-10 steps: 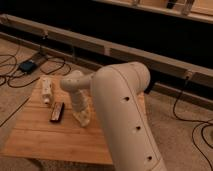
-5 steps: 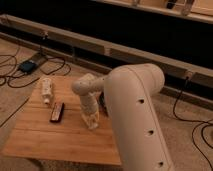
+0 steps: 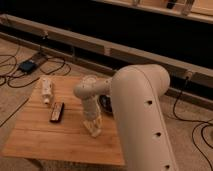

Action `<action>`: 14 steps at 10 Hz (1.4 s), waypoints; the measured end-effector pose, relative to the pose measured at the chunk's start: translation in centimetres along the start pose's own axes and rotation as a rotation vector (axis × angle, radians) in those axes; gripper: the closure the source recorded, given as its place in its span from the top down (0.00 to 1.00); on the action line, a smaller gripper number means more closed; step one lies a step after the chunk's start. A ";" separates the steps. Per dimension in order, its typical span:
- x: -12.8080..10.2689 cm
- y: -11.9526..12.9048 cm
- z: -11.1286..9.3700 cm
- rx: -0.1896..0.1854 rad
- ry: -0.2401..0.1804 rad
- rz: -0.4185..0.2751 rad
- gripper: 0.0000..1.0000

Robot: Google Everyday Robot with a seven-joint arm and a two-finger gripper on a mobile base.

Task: Wipe the white sponge on the table

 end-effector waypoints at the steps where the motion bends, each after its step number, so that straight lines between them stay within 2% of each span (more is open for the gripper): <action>1: 0.2 0.7 -0.1 -0.001 0.011 -0.042 0.00; 5: -0.3 3.6 -0.9 0.028 0.045 -0.190 0.00; 8: -1.8 6.0 -1.2 0.065 0.063 -0.267 0.00; 10: -3.1 6.8 -1.6 0.076 0.057 -0.284 0.00; 14: -6.4 8.0 -3.6 0.050 0.001 -0.261 0.00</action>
